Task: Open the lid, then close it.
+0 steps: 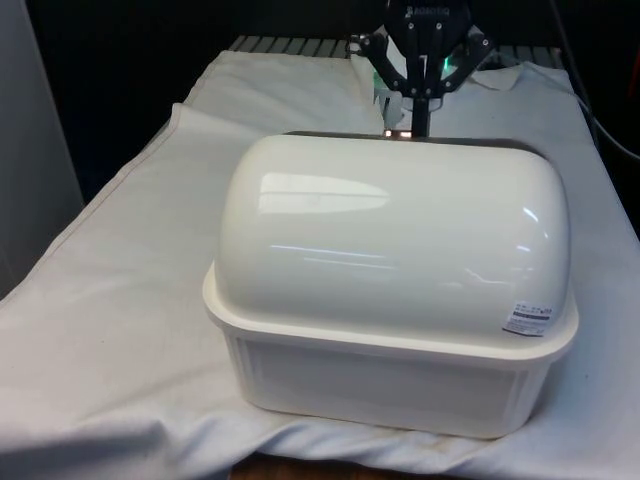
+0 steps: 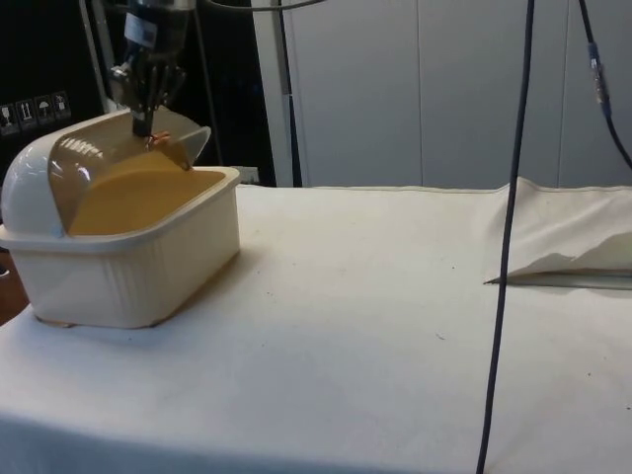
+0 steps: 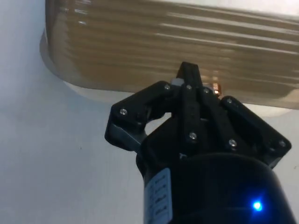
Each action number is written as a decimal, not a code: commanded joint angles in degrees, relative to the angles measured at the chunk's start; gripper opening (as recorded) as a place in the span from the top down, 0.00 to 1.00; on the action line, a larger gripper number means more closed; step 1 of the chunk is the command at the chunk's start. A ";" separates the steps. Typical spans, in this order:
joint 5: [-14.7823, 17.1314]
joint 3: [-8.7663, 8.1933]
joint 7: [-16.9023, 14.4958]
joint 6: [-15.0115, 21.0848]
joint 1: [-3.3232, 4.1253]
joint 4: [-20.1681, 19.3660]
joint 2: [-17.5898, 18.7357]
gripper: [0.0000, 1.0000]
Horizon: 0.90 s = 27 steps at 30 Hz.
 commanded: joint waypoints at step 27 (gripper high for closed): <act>0.74 1.83 2.23 -6.53 0.00 -7.56 -4.47 1.00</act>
